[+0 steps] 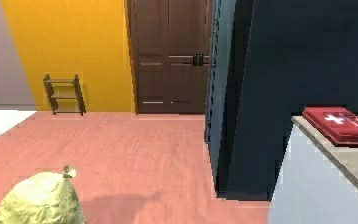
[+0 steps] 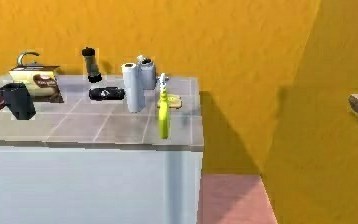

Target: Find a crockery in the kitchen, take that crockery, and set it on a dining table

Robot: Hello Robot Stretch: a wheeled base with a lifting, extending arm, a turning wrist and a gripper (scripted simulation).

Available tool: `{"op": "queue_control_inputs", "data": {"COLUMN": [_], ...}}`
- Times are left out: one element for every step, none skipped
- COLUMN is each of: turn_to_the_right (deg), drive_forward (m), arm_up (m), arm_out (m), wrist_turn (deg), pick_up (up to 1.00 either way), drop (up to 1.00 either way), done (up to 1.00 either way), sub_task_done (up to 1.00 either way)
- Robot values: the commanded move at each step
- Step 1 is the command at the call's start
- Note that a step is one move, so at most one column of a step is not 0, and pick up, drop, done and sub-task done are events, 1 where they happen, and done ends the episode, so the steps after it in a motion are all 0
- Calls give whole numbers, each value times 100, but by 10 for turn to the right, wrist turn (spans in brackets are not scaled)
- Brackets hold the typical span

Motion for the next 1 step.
{"op": "queue_control_inputs", "data": {"turn_to_the_right": [-330], "drive_forward": [0], "arm_up": [0], "arm_out": [0], "wrist_turn": [0], "pick_up": [0], "drop": [0], "done": [0], "sub_task_done": [0]}}
